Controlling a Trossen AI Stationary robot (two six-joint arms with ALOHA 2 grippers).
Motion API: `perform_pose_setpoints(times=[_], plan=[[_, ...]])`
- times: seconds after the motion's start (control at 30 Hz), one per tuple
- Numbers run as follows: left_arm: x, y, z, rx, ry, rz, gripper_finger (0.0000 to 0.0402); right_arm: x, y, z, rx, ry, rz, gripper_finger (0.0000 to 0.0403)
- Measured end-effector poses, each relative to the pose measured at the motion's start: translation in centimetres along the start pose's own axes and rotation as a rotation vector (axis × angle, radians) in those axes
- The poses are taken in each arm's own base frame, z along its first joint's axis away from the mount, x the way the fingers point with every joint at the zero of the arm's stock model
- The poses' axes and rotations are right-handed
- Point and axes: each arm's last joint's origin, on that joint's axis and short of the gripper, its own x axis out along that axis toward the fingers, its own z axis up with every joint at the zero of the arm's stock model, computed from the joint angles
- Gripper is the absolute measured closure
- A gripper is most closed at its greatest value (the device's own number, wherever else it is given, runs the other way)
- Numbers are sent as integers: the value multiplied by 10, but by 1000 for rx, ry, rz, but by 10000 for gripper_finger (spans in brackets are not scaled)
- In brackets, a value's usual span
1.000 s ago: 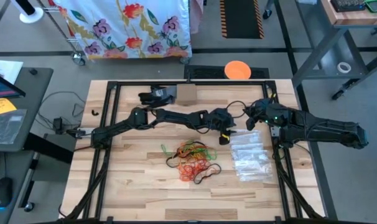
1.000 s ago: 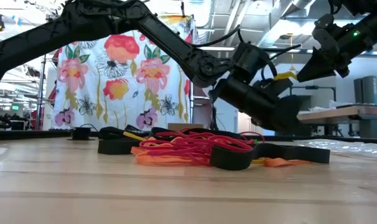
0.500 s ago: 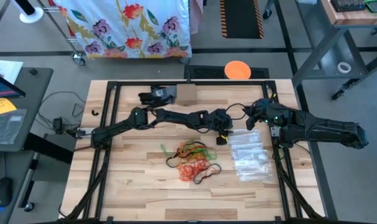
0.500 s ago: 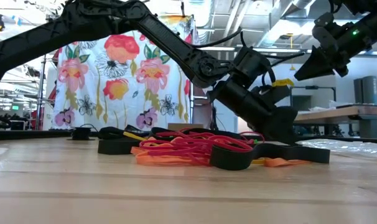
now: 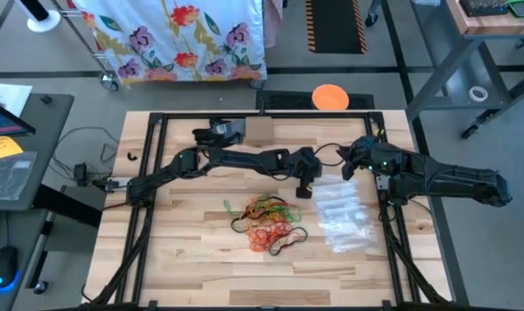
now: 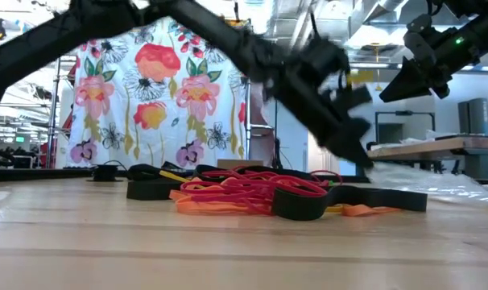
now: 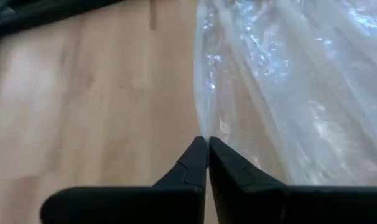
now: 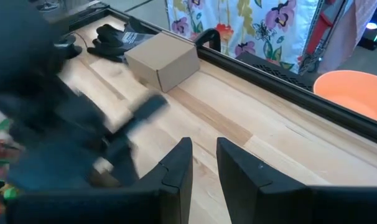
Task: Sort rubber bands
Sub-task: Open the transparent zip bag
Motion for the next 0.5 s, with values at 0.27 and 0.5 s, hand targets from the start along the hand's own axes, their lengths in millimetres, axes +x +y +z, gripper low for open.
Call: perform_pose_setpoints(times=[0.27,0.5], plan=[[-97,8,43,158,111,152,401,0,0,0,-1,-2,1,332],[-179,0,35,226,253,344,401,1,3,9,87,-82,24,332]])
